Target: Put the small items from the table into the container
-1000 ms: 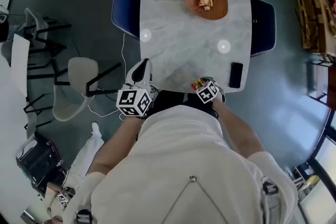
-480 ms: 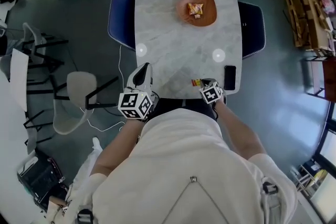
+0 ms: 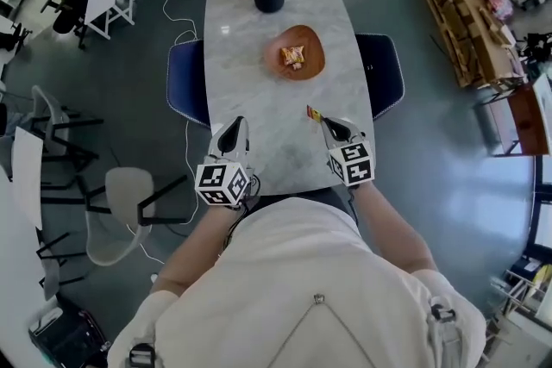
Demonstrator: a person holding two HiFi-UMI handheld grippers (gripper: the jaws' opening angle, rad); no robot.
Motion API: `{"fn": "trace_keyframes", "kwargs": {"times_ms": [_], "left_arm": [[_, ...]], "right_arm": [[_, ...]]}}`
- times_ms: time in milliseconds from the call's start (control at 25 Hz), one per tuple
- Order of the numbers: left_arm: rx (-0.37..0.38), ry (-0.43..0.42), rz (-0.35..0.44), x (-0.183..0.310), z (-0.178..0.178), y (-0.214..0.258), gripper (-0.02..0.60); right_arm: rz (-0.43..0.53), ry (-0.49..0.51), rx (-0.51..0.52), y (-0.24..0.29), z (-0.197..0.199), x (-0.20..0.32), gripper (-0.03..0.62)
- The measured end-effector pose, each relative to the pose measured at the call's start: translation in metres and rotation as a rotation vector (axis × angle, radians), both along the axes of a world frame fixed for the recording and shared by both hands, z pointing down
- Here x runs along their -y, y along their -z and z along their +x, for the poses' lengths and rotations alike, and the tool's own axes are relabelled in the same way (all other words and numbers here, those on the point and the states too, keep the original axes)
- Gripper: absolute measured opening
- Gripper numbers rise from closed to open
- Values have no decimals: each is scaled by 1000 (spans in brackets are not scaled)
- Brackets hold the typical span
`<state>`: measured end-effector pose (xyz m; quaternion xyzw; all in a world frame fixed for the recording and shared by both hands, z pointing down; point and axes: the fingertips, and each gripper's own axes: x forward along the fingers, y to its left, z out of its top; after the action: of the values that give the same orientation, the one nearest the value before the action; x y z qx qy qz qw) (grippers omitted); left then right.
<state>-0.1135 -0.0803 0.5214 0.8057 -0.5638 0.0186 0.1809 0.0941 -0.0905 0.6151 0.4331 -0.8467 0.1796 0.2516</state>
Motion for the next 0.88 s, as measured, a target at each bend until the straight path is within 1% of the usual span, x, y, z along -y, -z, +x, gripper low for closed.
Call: {"fn": "trace_keyframes", "kwargs": {"times_ms": [160,280,480,720,880], "left_arm": [[-2,-36,55,12,14,16,5],[-5,-51,57,8,23,16,5],[-12,-60,54,3,29,18,5],[-20,-81,51,-1,39,16,5],[-22,-80,51,1,38,15,5]], "right_arm": [[153,-16,81,74,-7,11,26],[206,-14,119,105,-10,4,26],[241,-4,141,123,-14,-6,26],[225,-4,145,118,-15,-12,28],[221,-18,147,116,-13,-11,26]]}}
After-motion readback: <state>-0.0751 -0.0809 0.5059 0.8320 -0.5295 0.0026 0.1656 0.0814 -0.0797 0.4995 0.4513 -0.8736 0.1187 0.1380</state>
